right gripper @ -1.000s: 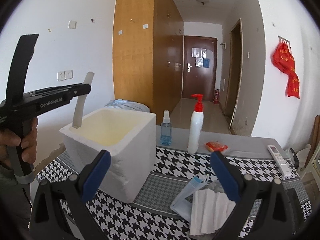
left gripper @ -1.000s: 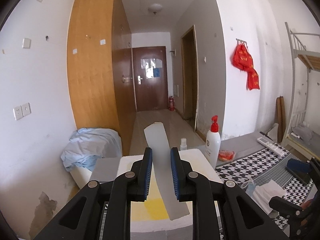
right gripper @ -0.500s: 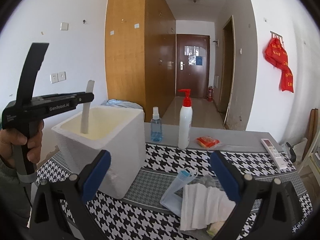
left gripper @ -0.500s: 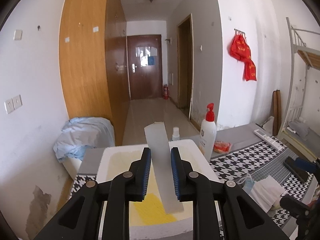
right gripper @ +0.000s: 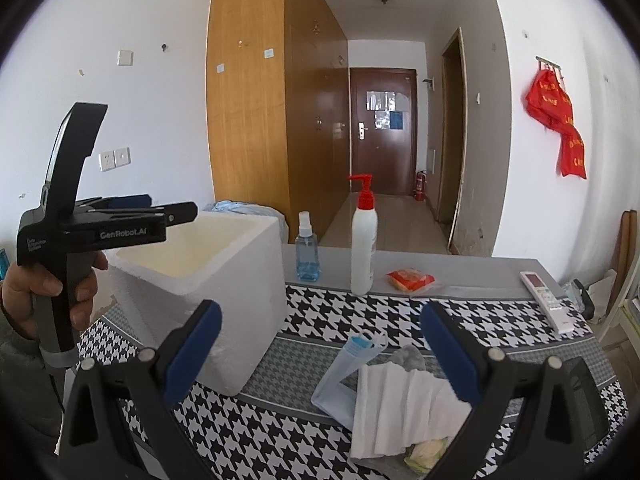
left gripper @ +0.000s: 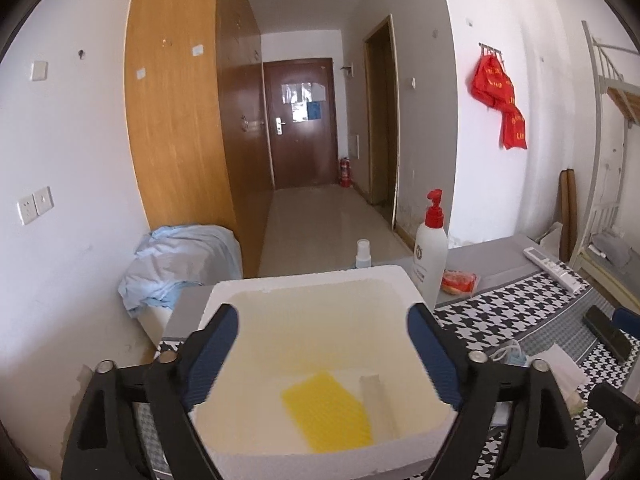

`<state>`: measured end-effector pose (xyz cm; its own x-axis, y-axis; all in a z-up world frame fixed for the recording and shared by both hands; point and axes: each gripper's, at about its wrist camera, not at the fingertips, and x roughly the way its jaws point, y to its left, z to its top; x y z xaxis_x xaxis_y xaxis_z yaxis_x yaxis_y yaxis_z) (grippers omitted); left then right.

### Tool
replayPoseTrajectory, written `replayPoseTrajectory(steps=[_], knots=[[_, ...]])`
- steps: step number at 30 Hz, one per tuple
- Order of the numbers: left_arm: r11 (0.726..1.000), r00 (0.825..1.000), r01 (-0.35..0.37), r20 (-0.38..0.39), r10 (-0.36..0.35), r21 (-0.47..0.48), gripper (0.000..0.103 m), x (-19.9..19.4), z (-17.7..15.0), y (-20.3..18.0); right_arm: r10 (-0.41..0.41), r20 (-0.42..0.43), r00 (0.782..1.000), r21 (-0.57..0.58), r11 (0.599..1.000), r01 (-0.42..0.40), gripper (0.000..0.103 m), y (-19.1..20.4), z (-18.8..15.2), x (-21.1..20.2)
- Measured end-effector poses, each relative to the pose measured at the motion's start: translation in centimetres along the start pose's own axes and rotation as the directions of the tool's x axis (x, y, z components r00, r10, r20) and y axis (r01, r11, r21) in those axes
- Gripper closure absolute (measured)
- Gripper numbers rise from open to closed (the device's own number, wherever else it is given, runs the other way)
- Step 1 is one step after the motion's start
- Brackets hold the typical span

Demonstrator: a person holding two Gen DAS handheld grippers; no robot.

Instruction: Organize soft objects

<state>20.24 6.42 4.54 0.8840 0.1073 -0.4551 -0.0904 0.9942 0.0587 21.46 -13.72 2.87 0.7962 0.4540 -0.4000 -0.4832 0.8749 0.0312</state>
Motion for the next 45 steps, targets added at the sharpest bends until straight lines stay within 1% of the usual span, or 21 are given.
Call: replayPoseTrajectory(steps=[6,13,23,29,34,37,45], knots=[[1.000,0.999,-0.020,0.043,0.020,-0.011,0.003,-1.4,0.2,-0.1,-0.002,0.006,1.000,0.019,1.000,0.002,0.002,-0.9,-0.3,-0.6],[1.000,0.995,-0.001,0.098,0.003,-0.019,0.001,-4.2,0.4,-0.6,0.003,0.022,1.000,0.025,1.000,-0.004,0.002,-1.4,-0.1,-1.8],[0.999,0.985,0.028,0.173,-0.024,-0.020,0.001,-8.5,0.0,-1.2,-0.003,0.052,0.999,0.015,1.000,0.002,0.002,-1.3,-0.2,-4.1],[0.999,0.981,0.042,0.192,-0.038,-0.017,0.001,-9.9,-0.6,-1.7,0.008,0.065,0.998,0.026,1.000,-0.010,0.002,-1.4,-0.4,-5.2],[0.998,0.977,0.056,0.206,-0.051,-0.019,0.001,-11.0,-1.0,-1.9,0.021,0.083,0.996,0.014,1.000,-0.023,0.002,-1.2,-0.5,-6.1],[0.998,0.976,0.062,0.211,-0.057,-0.020,0.001,-11.4,-1.5,-2.1,0.008,0.090,0.996,0.002,1.000,-0.008,0.002,-1.1,-0.6,-6.7],[0.997,0.971,0.072,0.231,-0.065,-0.019,0.001,-12.2,-2.6,-2.5,0.005,0.098,0.995,0.012,1.000,-0.007,0.002,-1.3,-0.9,-7.4]])
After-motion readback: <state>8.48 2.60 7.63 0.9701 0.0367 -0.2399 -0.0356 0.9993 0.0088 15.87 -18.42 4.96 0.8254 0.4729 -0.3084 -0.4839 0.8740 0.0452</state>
